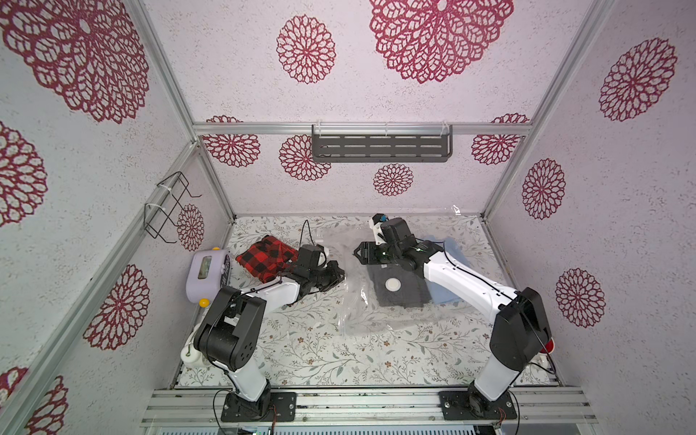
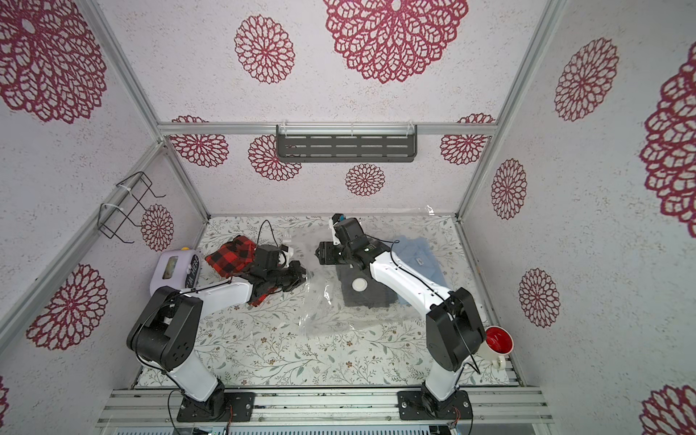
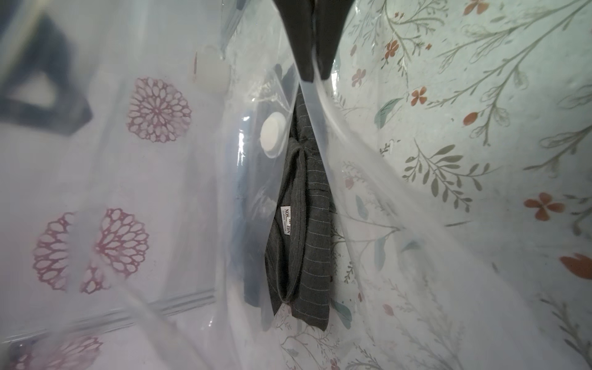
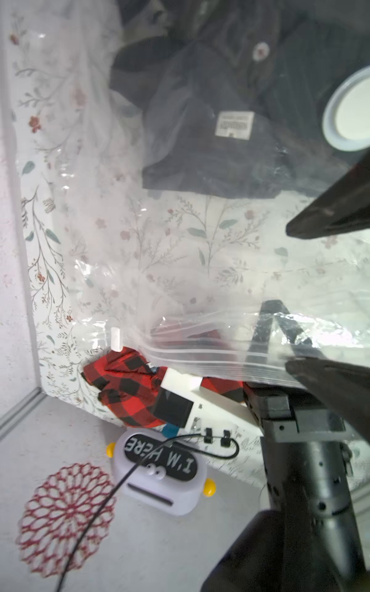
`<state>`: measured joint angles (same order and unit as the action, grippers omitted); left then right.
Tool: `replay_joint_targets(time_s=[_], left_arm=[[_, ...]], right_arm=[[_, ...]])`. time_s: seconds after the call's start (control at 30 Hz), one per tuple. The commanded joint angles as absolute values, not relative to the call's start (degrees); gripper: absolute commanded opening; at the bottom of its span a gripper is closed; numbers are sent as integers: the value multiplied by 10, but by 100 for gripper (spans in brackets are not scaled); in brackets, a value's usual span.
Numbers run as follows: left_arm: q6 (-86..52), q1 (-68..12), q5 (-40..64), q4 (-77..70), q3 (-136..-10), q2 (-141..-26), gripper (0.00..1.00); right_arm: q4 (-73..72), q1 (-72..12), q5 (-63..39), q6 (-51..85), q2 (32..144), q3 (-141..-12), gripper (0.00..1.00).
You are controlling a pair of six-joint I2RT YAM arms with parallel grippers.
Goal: Place the folded shirt into the vacuum bag
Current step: Adjust the vacuum bag at the center of the board.
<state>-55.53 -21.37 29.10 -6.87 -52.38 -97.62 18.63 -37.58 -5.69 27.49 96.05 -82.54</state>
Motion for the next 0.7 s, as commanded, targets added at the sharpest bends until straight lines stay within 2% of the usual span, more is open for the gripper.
replay_joint_targets(time_s=[0.0, 0.1, 0.23, 0.67], left_arm=[[-548, -203, 316, -76, -537, -937, 0], [-541, -198, 326, -49, -563, -914, 0], [-534, -198, 340, -13, -605, -894, 0], [-553, -203, 376, 34, -740, -900, 0]], right_arm=[[215, -351, -9, 257, 879, -806, 76], [222, -315, -1, 253, 829, -767, 81], [242, -282, 15, 242, 782, -738, 81], [224, -268, 11, 237, 727, -665, 77]])
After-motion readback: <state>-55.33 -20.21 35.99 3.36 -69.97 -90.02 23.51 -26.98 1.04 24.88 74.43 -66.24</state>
